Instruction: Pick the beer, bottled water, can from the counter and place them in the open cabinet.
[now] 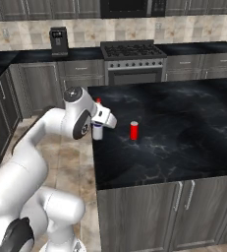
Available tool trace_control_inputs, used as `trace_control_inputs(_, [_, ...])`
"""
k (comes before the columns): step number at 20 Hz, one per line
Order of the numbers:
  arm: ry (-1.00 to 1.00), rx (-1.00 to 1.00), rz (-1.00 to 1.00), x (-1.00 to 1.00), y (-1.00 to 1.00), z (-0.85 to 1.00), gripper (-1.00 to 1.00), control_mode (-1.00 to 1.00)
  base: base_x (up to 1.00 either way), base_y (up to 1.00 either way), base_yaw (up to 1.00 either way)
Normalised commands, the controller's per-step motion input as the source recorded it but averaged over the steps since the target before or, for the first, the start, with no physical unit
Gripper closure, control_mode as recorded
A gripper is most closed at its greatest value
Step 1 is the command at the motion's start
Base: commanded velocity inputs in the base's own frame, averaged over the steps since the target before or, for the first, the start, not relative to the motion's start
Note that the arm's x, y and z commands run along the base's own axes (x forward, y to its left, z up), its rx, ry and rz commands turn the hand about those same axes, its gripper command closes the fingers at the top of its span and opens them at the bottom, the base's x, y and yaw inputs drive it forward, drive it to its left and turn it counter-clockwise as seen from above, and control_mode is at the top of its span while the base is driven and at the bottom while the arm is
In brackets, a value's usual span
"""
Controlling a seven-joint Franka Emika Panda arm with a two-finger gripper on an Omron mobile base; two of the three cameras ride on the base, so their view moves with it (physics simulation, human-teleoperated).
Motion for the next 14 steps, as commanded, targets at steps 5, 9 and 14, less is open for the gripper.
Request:
trace_control_inputs(5, [-0.09, 0.00, 0.03, -0.62, 0.21, 0.40, 1.00, -1.00, 0.00, 0.00, 0.00])
trace_control_inputs(9, [-0.07, 0.00, 0.03, -0.63, 0.22, 0.39, 1.00, -1.00, 0.00, 0.00, 0.00])
trace_control_inputs(14, [-0.05, 0.00, 0.04, -0.64, 0.20, 0.49, 1.00, -1.00, 0.00, 0.00, 0.00])
